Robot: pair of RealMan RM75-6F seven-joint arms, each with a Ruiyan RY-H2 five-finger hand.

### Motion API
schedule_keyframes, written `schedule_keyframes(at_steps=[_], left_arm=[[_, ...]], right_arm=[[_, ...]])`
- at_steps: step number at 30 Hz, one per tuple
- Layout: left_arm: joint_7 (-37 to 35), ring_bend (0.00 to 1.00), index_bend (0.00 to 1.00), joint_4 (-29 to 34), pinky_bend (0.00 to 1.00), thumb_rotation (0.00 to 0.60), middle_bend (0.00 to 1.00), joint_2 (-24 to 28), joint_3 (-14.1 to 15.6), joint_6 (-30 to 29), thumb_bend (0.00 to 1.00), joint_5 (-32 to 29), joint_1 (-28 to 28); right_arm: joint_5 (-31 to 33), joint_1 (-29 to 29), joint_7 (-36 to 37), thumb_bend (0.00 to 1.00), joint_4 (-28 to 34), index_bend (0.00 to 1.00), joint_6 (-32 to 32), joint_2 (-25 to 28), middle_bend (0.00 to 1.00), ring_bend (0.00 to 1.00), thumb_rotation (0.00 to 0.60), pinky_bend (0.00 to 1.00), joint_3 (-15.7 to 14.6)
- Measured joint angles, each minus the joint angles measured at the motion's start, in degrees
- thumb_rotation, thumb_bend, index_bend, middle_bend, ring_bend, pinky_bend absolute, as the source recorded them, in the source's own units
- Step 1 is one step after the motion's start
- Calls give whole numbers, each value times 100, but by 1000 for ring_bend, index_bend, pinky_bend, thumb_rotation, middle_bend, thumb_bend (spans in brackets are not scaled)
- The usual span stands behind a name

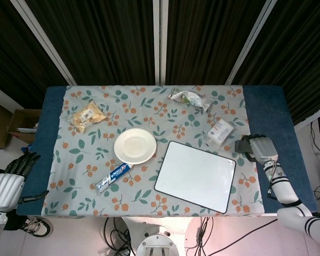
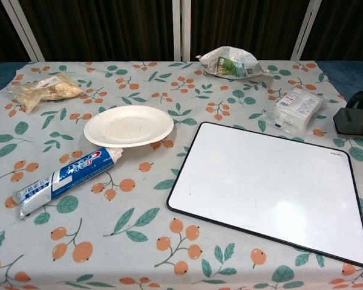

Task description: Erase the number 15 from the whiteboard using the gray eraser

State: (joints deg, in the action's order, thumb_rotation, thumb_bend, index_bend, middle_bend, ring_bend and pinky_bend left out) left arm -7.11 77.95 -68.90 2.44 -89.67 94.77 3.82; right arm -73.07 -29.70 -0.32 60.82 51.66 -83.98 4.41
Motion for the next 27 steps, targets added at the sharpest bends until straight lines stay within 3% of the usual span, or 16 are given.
schedule_keyframes(at_steps=[9,12,17,22,27], left_arm=[[8,79,101,-1,176,418,90,-12,6,-27,69,32,4],[25,79,101,35,176,417,90,1,3,-74,70,49,-4],[54,79,100,100,176,417,90,25,3,-132,70,67,-29],[58,79,101,134,176,420,90,56,-15,-199,69,64,-53],[64,79,100,105,176,418,90,66,-36,-230,69,74,-50]], right_arm=[[-233,238,264,177,478,0,436,325,0,0,600,0,-43],[-469,418,424,157,715,0,896,508,0,0,600,0,-95],[-899,954,512,135,948,0,2205,789,0,0,600,0,-204],[-956,1949,458,128,884,0,3565,887,0,0,600,0,-294],[-731,2607,656,130,457,0,3827,811,0,0,600,0,-315]])
